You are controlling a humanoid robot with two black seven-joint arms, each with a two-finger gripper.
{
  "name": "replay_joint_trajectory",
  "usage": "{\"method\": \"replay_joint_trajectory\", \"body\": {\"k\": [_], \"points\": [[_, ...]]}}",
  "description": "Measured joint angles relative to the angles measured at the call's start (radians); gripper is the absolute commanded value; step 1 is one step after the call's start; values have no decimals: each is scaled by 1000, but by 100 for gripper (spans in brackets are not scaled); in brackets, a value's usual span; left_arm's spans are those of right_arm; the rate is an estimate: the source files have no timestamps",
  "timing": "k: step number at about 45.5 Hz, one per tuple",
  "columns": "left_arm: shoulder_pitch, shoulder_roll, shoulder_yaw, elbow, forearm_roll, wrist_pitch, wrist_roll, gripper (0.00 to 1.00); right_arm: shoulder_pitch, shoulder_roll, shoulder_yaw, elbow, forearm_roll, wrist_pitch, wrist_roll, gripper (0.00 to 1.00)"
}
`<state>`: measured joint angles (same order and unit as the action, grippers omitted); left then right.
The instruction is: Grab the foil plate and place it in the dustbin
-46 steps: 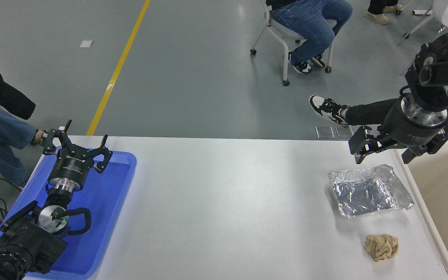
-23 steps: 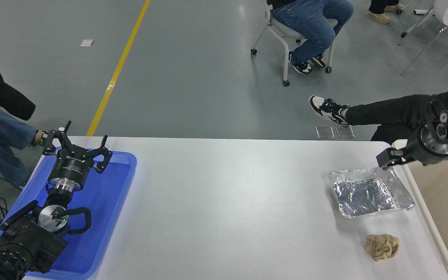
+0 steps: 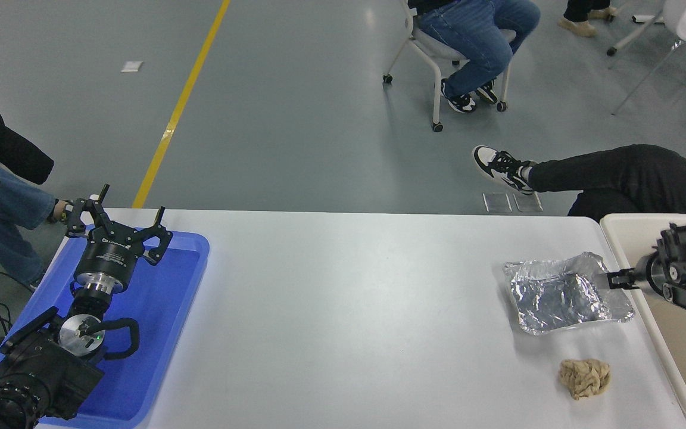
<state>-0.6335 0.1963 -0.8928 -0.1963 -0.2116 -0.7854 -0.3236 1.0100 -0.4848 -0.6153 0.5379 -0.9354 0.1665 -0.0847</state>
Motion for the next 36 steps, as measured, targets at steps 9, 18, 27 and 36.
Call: {"method": "replay_joint_trajectory", "body": {"k": [9,18,27,36], "points": [[0,0,0,0,0,0,0,100,-65,38,67,-67,0,-16,7,100],[0,0,0,0,0,0,0,100,-99,57,134,-96,0,-23,9,88],[0,0,0,0,0,0,0,100,-122,65,200,-106,3,-26,11,52],[0,0,0,0,0,0,0,100,-141,76,243,-110,4,-26,12,29]]}}
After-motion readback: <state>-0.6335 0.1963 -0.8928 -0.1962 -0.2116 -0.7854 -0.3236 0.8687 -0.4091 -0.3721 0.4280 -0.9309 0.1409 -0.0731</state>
